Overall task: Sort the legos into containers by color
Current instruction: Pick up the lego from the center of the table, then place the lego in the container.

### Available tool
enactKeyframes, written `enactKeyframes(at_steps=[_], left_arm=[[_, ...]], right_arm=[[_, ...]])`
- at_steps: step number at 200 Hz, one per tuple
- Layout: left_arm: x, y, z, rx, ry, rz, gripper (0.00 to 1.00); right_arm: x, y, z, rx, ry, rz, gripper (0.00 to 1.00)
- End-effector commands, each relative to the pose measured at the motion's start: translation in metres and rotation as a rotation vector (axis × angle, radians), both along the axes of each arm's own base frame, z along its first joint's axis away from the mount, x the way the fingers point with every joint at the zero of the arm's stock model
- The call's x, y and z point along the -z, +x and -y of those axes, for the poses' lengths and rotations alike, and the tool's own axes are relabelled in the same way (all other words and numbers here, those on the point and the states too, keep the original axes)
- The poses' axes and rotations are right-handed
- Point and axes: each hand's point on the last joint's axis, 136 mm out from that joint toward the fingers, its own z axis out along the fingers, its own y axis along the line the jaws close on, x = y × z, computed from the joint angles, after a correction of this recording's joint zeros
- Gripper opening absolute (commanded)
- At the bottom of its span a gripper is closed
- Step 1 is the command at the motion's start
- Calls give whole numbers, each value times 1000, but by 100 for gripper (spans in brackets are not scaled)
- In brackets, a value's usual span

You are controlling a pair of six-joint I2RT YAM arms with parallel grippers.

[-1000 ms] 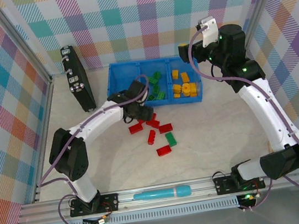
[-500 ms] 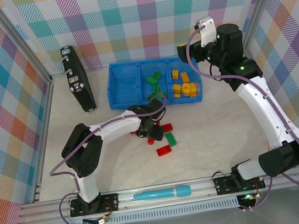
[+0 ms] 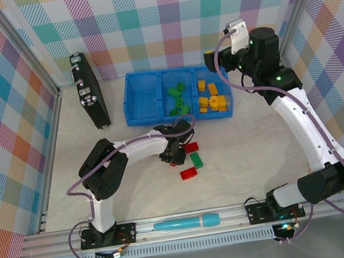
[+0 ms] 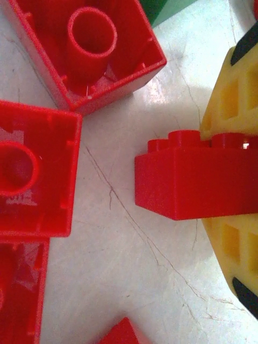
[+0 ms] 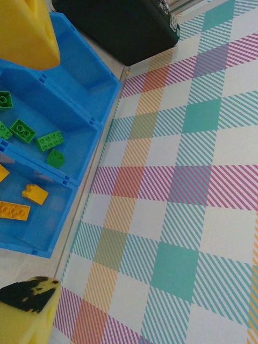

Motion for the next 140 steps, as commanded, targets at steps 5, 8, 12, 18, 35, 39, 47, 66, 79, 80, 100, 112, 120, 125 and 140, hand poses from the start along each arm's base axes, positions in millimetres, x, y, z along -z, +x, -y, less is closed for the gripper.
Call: enactKeyframes(at_steps=[5,8,12,18,35,39,47,66,79,80,100,112,120,125,140], left_arm=[[-24,14,-18,-29,71,105,23],[-29,18,-20,-31,76,126,22],[-38,24,-22,-34,78,157,21],[-52,34,-26,-46,77,207,20],[-97,64,-34,-76,47,336,18],[-108,71,-37,-85,38,364,17],[-127,84,-40,-90,16,411,17],[-169,118,-52,-129,-30,536,17],[-187,142,-65,-178,-44,609,16],[-188,144,-67,-183,-44,614,16],[-196,178,-86,-265,-52,693,16],[-193,197,-87,-293,-100,712,16],[-188,209,-89,-310,-106,717,16],[-184,217,-91,-321,-100,718,16],[-168,237,-95,-345,-94,710,16]], right_arm=[[-16,-3,-2,-7,10,40,99],[-16,-2,-2,-7,10,38,99],[-15,-3,-2,-8,9,38,99],[-16,-3,-2,-8,10,38,99],[-16,-3,-3,-13,12,39,99],[-16,-3,-3,-14,11,38,99],[-16,-3,-3,-15,12,38,99],[-17,-4,-3,-14,13,42,99],[-17,-5,-3,-19,15,44,99],[-18,-5,-3,-20,14,44,99],[-19,-8,-5,-31,21,46,99],[-22,-10,-5,-38,32,47,99],[-22,-12,-7,-47,36,49,99],[-23,-13,-7,-50,39,51,99],[-25,-16,-8,-56,49,58,99]])
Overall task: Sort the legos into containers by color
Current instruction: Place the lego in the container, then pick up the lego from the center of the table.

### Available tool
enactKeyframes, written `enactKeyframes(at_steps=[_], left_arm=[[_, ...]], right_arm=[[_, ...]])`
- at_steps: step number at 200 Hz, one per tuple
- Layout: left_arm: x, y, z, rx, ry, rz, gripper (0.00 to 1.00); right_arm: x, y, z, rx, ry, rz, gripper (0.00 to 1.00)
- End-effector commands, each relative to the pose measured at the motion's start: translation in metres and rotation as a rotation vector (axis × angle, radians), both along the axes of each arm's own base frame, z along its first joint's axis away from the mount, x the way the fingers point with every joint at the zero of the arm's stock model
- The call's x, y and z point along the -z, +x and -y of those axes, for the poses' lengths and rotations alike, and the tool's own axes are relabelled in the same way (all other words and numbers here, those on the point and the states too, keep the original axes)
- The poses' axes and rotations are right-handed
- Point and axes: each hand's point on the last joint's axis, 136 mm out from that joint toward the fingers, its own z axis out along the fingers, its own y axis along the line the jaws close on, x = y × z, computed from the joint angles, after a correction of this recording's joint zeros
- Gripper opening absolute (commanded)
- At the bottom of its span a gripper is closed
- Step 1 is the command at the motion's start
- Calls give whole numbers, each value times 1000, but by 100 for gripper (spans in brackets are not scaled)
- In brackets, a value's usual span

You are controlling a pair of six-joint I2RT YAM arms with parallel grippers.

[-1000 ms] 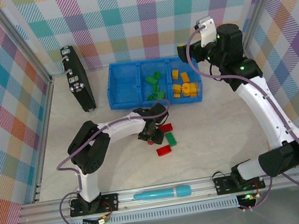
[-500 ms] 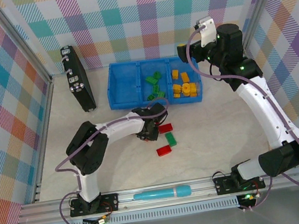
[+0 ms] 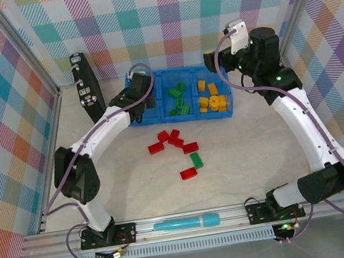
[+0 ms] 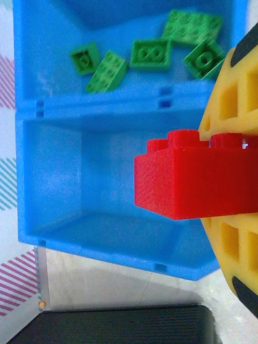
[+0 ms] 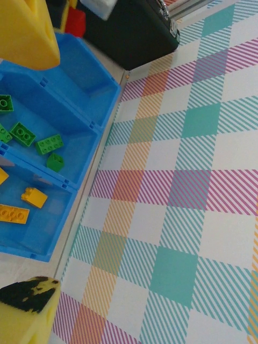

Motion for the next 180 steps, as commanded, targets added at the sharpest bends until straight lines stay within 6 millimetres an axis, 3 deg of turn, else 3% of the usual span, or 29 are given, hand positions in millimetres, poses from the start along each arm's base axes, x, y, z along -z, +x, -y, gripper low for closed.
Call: enactKeyframes(at_steps=[1,42,78,93,119,136,162,180], left_arm=[[21,36,0,-22,0,22,16],[72,72,-6,-66,-79,-39,18],[91,73,1,-54,-101,-92,33],[83,69,2,-43,-112,-91,39],[53,56,1,-19,-107,-63,60],[27,42,1,8,-91,-53,61],[-16,1,16,91,-85,-55,61],[-31,-37,30,139,-74,-119,63]], right_arm=[[-24,-14,-5,-36,44,56,99],[-21,-11,-5,-30,34,49,99],[-22,-10,-3,-21,27,58,99],[-21,-8,-3,-17,27,56,99],[-18,-5,-5,-20,28,48,99],[-17,-3,-5,-20,27,43,99],[-17,-2,-4,-15,26,42,99],[-16,-2,-5,-16,29,41,99]])
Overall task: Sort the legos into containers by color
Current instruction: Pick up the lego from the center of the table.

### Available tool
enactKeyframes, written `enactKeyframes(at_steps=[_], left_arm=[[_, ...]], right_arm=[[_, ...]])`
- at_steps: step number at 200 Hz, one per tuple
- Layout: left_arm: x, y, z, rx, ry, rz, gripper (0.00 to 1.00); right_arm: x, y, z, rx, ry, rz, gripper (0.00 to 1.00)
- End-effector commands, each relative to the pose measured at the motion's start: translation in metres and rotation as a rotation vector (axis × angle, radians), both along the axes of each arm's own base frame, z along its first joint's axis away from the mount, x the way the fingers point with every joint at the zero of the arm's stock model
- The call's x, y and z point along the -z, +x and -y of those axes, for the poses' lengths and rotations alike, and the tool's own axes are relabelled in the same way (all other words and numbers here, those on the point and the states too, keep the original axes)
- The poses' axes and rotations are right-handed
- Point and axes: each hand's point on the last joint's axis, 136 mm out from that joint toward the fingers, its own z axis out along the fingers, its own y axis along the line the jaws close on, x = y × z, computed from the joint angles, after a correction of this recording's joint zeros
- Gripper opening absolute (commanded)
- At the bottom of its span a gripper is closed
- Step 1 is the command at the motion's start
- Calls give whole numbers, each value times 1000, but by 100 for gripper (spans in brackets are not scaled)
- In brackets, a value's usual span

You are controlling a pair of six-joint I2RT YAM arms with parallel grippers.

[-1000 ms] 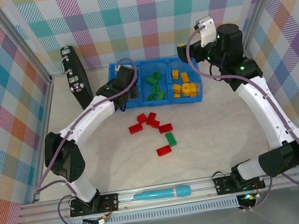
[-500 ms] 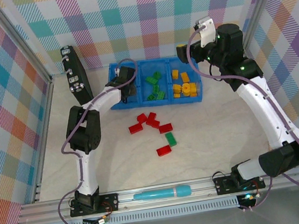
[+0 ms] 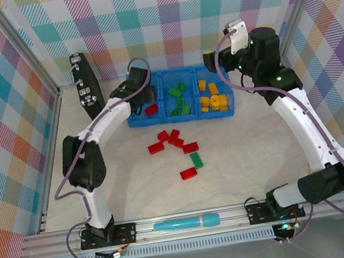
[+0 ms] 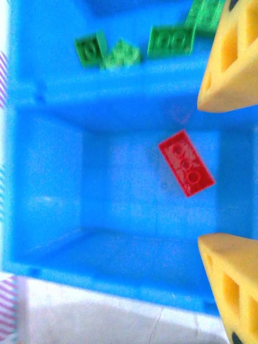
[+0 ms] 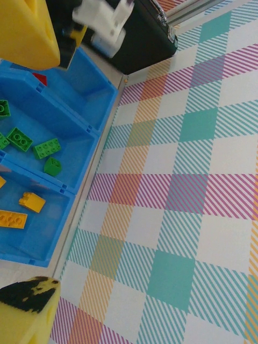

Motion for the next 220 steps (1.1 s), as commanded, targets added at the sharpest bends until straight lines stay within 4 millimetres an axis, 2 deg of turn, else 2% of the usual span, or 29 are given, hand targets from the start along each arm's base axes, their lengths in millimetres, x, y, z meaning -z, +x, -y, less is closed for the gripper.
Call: enactKeyframes(at_steps=[1,15,47,72,98,123,162,220], left_arm=[[-36,-58,20,102,17,-63,63],[-32,-90,33,103,-16,-140,63],[1,-157,75,80,-78,-298,64],[37,-194,121,52,-205,-389,63],[75,-222,161,41,-221,-456,65],[103,-235,177,23,-209,-494,65],[140,-244,168,-39,-156,-535,66],[164,-244,165,-68,-125,-545,64]], right_arm=[[-14,0,-3,-5,22,35,99],[-12,1,-4,-9,24,29,99],[-10,3,-9,-28,35,22,99],[-12,-2,-15,-69,58,32,99],[-15,-8,-16,-87,72,48,99],[-23,-18,-14,-90,83,74,99],[-35,-34,-9,-93,101,111,99],[-38,-38,-10,-98,108,124,99]])
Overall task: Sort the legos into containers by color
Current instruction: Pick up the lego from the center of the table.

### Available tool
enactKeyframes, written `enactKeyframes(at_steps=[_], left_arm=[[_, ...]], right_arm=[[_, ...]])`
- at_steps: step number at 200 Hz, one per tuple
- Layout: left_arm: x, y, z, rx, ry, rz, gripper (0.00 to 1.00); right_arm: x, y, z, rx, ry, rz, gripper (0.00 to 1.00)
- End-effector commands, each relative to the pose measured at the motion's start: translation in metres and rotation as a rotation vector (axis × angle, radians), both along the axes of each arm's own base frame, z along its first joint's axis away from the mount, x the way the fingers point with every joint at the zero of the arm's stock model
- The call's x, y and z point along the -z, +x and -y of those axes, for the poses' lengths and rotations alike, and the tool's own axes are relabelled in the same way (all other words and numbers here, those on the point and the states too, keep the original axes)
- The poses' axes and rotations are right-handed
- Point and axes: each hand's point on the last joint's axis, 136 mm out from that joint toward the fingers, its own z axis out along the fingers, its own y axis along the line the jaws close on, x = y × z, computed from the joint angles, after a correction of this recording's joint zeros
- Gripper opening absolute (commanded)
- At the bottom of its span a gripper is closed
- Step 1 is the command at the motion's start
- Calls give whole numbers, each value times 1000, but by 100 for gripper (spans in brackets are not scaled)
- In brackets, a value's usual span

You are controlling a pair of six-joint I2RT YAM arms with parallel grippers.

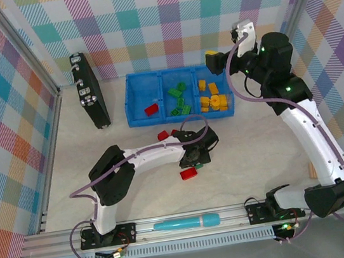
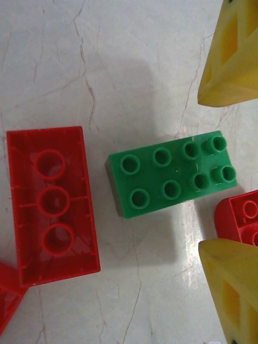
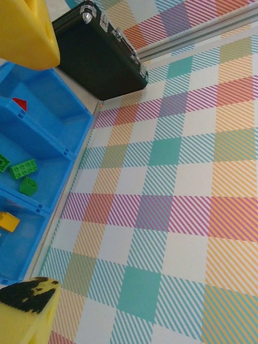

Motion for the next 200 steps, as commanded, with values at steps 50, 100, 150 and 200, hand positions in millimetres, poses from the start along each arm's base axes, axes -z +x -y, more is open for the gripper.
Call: enactKeyframes(at_steps=[50,100,150,200], left_arm=[[30,4,-1,-27,25,-27,50],[38,5,-6,-28,35,-55,27],[-34,40,-12,43,43,132,23],[-143,133,-29,60,52,444,22]], right_arm=[[-8,-6,-3,-15,28,26,99],[-9,-7,-2,-7,19,35,99],[-6,-4,1,15,0,39,99],[-6,-3,1,14,1,39,99]])
